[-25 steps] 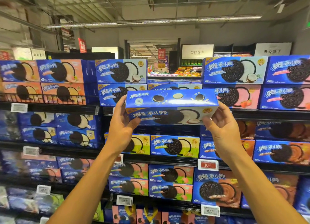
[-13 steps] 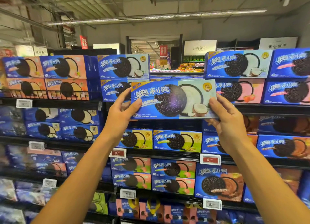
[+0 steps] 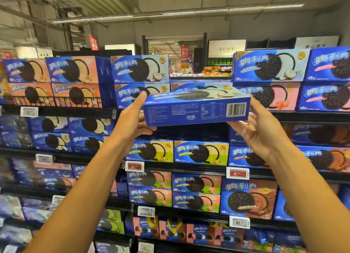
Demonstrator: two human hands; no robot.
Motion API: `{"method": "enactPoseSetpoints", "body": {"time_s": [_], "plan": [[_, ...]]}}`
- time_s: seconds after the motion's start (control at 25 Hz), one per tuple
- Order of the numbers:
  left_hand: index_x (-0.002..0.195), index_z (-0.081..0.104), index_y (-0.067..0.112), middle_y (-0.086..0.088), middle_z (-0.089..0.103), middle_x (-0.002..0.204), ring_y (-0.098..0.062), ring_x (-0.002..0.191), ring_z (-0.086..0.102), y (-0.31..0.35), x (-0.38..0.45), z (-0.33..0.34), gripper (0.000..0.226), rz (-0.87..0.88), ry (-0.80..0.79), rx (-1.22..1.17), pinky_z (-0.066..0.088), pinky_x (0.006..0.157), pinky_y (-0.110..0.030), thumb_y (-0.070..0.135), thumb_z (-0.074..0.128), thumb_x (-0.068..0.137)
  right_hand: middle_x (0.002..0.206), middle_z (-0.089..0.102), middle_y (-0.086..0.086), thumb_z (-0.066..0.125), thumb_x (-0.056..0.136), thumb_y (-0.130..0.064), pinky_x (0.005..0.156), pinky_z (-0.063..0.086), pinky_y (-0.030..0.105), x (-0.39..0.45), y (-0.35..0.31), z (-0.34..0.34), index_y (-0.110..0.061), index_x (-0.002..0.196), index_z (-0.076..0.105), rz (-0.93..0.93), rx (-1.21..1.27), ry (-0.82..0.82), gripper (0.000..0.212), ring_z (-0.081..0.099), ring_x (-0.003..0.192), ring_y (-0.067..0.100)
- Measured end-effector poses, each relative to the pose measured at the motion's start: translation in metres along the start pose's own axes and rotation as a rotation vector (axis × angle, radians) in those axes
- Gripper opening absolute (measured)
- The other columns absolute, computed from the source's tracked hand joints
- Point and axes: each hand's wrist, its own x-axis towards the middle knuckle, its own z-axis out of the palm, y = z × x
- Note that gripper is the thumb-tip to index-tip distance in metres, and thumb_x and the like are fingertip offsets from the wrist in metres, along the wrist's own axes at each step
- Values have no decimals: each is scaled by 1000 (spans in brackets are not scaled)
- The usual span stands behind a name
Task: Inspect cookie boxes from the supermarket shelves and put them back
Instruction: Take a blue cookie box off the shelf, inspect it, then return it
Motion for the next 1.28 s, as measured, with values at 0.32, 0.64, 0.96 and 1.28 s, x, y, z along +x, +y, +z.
{"method": "enactPoseSetpoints", "body": {"time_s": [0.32,0.64,0.96,1.28], "plan": [[104,70,26,-6,75,77,-17,61,69,-9,-1,-4,45,-46,-32,0,57,58,-27,63,48,93,97,79,3,67,94,-36,66,61,28,-2,9,-3,-14,114,70,75,44,13,30,75,94,23],[125,58,25,3,72,116,-13,99,71,-11,8,-5,42,121,-13,-231,57,72,-26,39,62,85,112,75,5,63,89,-30,75,62,36,5,14,-4,-17,123,60,35,-55,-84,37,75,90,26],[137,52,14,-4,67,129,-19,116,65,-20,18,3,52,176,-80,-324,56,89,-29,27,60,88,104,77,0,67,78,-27,71,61,31,12,9,-5,-23,108,60,-163,-78,-73,31,75,92,19],[130,54,27,12,73,115,-6,108,68,-22,36,24,44,258,-163,-246,54,82,-17,27,61,87,112,74,-5,66,83,-36,86,57,34,27,7,-17,-33,110,65,-262,-222,20,27,71,105,14]]}}
